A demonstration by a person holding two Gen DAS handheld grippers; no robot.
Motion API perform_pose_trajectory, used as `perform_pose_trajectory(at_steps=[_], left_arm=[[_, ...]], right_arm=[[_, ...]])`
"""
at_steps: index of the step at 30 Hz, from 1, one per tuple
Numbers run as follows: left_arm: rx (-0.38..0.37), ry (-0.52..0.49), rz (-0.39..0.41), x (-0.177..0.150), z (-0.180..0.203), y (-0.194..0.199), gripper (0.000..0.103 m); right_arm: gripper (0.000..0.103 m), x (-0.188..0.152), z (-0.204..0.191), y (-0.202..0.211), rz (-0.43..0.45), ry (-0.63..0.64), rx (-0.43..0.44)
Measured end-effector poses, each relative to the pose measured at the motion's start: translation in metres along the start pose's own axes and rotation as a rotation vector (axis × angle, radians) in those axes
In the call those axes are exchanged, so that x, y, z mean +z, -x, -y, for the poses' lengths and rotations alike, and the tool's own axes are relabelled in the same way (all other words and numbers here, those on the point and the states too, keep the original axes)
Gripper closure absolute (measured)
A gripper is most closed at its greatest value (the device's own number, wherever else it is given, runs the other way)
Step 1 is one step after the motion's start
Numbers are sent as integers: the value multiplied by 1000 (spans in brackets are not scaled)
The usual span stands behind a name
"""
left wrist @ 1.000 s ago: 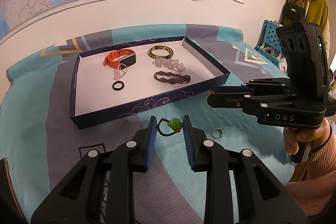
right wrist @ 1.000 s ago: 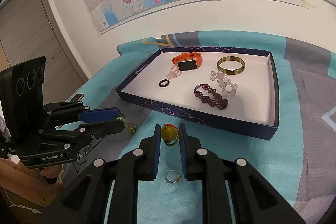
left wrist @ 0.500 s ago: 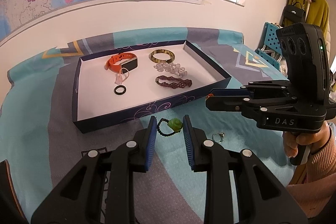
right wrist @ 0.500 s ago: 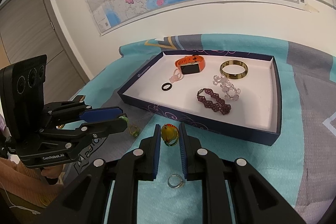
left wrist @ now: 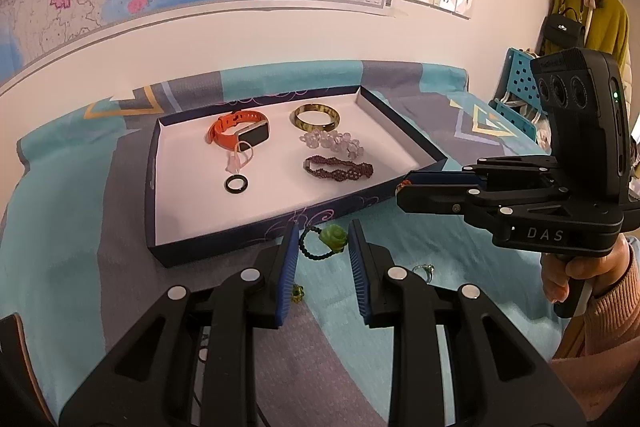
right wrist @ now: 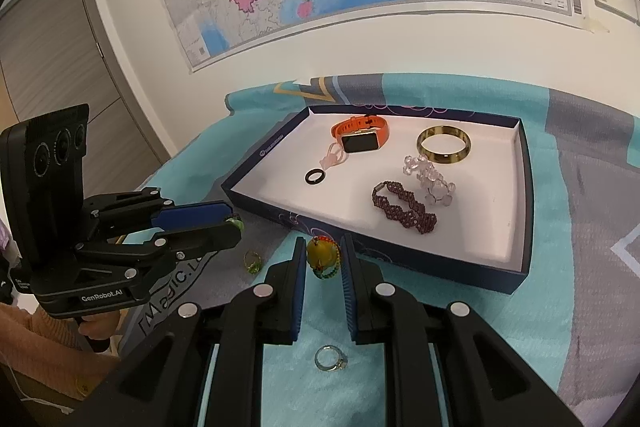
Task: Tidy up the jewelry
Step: 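Carry amber-stone ring with right tool while left tool carries green-stone ring into box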
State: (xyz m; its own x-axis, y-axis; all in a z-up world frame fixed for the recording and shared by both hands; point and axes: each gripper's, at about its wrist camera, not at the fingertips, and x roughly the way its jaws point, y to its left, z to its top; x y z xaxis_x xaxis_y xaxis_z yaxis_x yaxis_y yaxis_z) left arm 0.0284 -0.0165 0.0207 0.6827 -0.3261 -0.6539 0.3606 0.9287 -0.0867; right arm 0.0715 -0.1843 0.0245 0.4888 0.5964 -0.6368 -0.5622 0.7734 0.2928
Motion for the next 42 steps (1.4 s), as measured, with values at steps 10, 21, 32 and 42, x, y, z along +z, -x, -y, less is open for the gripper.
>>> perform_pose_trajectory(at_steps=[10,21,32,42], left_arm=[[10,-2,11,7,-3,-3,77],[17,2,14,12,-7,-6,77],[24,1,17,19,-10,-12,77],[26,-1,19,23,-12,-15,77]], right_arm=[[88,6,1,-3,4,7,-1],[88,11,3,-6,5,6,-4],[88,19,5,-11,3,5,-8],[88,23,8,-13,7,-5,-10]])
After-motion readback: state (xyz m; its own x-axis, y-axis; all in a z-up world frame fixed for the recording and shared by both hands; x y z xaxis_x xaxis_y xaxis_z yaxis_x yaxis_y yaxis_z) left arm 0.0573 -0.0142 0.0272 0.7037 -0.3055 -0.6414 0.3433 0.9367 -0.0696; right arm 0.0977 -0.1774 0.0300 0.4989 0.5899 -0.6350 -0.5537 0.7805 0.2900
